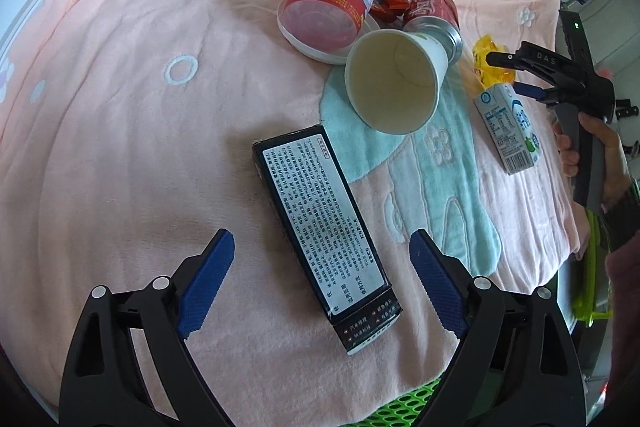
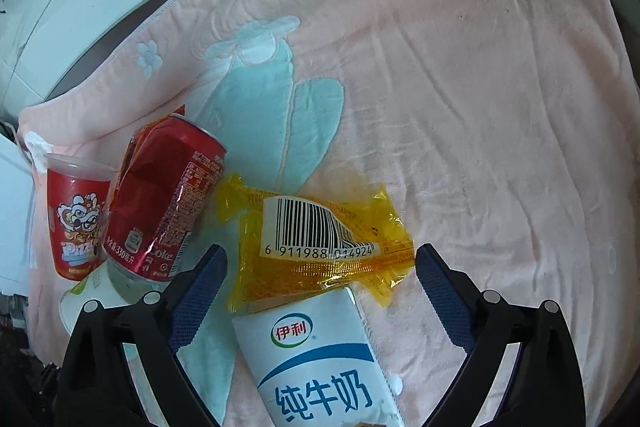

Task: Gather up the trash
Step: 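Grasp the yellow snack packet with the right gripper while the left gripper approaches the black phone box, then grasp the black phone box with the left gripper while the right gripper lifts the snack packet, then carry the snack packet over the green basket and open the right gripper while the left gripper carries the box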

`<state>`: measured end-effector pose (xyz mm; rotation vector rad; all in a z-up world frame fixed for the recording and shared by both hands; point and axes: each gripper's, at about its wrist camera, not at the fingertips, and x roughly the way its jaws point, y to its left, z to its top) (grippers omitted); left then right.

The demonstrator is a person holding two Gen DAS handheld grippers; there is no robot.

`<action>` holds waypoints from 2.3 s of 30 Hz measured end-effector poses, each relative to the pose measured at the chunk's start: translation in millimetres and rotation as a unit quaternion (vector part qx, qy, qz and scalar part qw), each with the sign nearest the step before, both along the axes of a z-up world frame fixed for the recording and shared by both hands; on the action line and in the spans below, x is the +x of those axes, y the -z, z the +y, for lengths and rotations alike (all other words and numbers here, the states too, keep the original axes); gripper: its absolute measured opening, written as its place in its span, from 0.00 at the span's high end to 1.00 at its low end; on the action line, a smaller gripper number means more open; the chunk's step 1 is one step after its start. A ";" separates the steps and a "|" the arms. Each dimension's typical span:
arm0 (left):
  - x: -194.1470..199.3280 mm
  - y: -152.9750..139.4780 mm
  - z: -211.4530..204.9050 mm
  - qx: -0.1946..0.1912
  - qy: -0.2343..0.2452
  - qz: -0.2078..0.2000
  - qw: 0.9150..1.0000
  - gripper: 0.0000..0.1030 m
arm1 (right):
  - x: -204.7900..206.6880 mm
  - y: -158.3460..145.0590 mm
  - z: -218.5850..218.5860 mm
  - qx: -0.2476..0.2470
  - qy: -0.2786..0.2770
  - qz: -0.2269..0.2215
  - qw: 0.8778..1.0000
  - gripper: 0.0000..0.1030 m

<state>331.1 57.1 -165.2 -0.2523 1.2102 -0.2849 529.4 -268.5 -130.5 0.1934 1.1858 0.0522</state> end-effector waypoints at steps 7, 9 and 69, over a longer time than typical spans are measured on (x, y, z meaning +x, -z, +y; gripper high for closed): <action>7.9 7.5 -3.2 -0.003 -0.004 0.008 1.000 0.15 | 6.9 7.9 -6.3 0.015 0.012 0.007 1.000 0.11; 8.9 8.8 -3.3 -0.001 -0.003 0.009 1.000 0.15 | 7.5 9.6 -5.3 0.012 0.011 0.007 1.000 0.11; -148.3 -105.4 -31.5 0.031 -0.015 -0.171 0.985 0.52 | -343.5 -112.5 63.8 0.004 -0.164 -0.197 0.967 0.30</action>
